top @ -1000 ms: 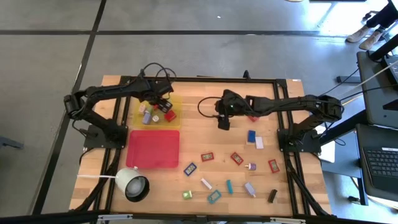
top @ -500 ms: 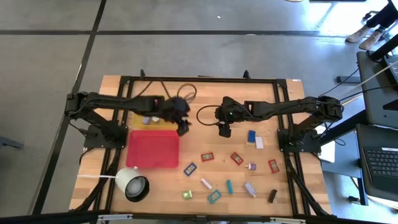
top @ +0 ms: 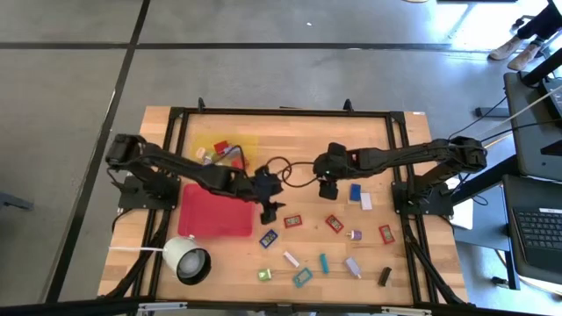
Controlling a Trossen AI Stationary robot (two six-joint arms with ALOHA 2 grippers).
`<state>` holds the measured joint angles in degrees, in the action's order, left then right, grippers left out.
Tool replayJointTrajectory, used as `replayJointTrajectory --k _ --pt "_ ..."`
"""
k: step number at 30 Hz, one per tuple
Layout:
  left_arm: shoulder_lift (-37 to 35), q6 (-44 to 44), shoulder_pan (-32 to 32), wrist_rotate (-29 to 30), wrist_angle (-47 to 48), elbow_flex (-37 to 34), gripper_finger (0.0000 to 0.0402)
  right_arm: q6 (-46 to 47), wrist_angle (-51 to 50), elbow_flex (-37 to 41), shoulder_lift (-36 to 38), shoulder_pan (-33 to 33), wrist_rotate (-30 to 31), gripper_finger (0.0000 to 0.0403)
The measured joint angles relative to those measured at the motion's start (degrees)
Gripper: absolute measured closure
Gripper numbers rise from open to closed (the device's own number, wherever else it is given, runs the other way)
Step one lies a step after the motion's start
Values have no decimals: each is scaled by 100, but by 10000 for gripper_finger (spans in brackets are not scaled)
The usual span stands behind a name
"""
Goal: Pick & Place Office items
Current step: Put the red timer into the red bin
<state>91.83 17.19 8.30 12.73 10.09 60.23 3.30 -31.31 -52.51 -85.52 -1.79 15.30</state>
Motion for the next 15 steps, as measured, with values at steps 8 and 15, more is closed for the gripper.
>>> replayJointTrajectory --k 8,15 --pt "969 397 -78 -506 -1154 0 143 80 -519 0 0 128 55 128" --pt "1551 470 -51 -784 -1476 2 104 78 -570 0 0 126 33 128"
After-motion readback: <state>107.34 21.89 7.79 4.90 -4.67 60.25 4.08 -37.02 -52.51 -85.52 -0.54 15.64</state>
